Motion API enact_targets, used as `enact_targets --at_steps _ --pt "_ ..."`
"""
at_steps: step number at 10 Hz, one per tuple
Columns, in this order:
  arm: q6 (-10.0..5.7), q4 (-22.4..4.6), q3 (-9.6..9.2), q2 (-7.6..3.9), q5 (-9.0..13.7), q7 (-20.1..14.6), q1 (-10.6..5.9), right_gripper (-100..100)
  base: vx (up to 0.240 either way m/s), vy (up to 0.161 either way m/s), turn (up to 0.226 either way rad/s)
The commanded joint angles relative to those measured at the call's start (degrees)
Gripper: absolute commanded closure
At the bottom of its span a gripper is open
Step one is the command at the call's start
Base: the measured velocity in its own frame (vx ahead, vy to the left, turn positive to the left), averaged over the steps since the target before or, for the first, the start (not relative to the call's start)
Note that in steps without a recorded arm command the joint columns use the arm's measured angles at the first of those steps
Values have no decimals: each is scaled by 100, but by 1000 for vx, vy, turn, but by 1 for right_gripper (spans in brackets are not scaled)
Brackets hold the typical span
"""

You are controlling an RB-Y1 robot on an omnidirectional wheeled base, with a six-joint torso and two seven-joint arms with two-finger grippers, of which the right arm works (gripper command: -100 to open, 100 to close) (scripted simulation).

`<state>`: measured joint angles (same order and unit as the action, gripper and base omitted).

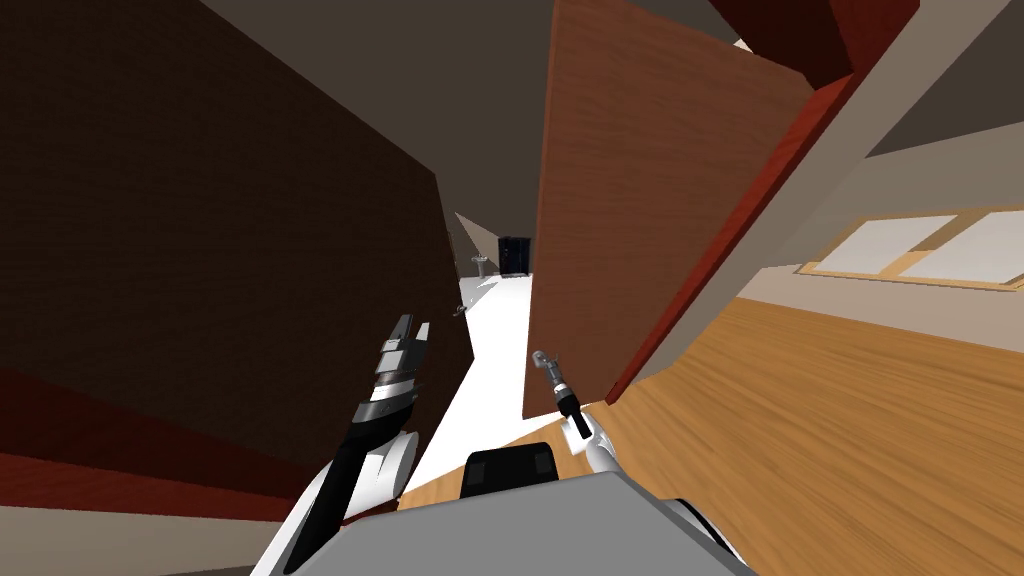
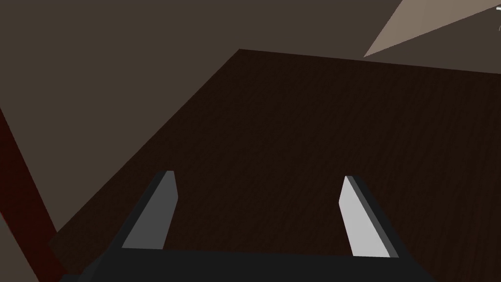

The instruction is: Push the door open

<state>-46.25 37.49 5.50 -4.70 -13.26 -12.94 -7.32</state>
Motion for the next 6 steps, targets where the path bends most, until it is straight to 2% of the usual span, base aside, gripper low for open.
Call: enact_targets --at_steps 1,4,6 --pt "-56 -59 163 -68 93 102 -92 100 201 67 -52" --pt "-29 -76 362 -33 215 286 -116 100 199 91 -87" --pt "-29 -76 362 -33 215 286 -116 100 93 26 -26"
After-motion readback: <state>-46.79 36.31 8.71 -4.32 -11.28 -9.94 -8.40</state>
